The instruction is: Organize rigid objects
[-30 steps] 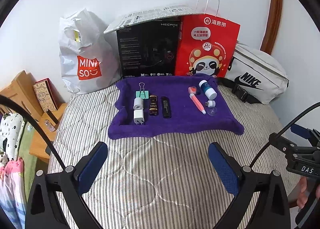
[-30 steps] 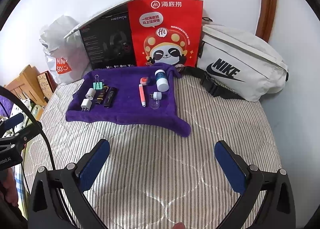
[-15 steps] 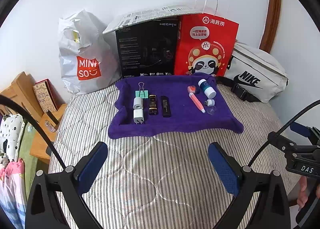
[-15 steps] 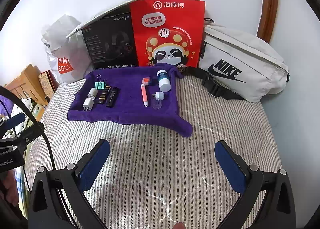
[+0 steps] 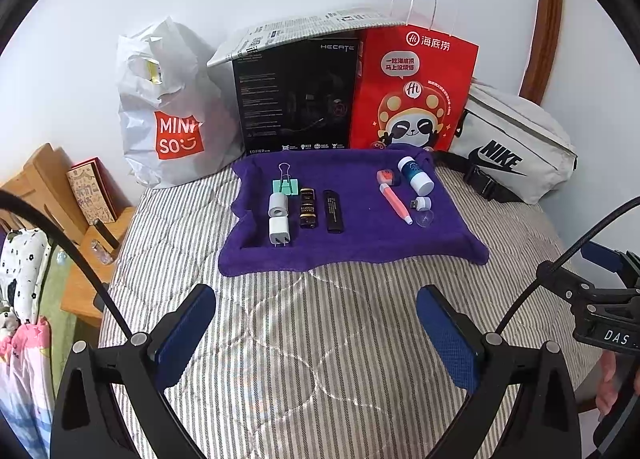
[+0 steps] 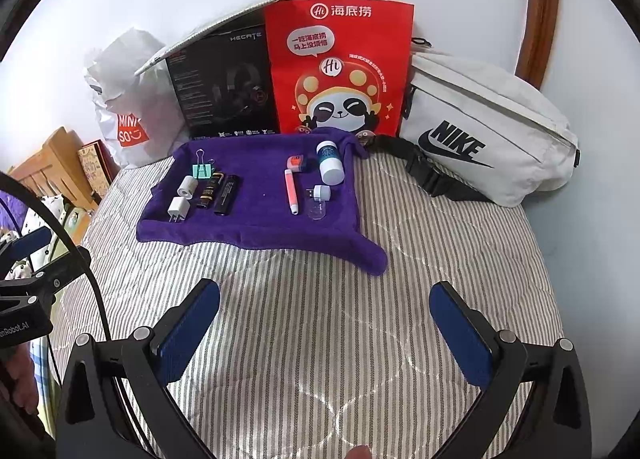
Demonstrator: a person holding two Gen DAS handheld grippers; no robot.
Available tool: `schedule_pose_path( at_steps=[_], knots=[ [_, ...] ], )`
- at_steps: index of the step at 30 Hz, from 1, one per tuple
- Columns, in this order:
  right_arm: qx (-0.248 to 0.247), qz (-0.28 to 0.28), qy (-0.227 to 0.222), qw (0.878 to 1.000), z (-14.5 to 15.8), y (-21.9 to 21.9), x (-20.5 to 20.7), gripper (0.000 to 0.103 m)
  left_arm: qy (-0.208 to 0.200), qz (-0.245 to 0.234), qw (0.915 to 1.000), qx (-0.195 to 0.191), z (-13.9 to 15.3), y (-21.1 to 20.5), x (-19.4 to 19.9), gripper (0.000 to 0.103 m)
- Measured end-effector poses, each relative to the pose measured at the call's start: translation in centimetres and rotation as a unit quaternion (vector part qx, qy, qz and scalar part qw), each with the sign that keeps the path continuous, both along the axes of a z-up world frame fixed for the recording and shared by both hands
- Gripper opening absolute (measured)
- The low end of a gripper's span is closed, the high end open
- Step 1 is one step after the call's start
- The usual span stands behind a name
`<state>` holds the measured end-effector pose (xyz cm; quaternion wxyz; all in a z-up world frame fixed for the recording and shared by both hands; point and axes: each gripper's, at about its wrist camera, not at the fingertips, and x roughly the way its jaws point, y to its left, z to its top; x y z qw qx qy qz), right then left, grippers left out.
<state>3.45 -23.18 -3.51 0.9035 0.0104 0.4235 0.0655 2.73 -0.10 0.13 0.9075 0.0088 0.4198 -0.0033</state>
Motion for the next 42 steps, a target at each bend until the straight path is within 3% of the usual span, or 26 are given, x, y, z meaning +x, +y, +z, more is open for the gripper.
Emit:
schedule_pose_path(
  at_steps=[42],
  knots=[
    [-0.001, 0.002, 0.003, 1.0, -0.04, 0.12, -0.06, 0.103, 0.004, -0.003, 1.0, 0.007, 0.07, 0.06, -0.01, 0.101]
  ],
)
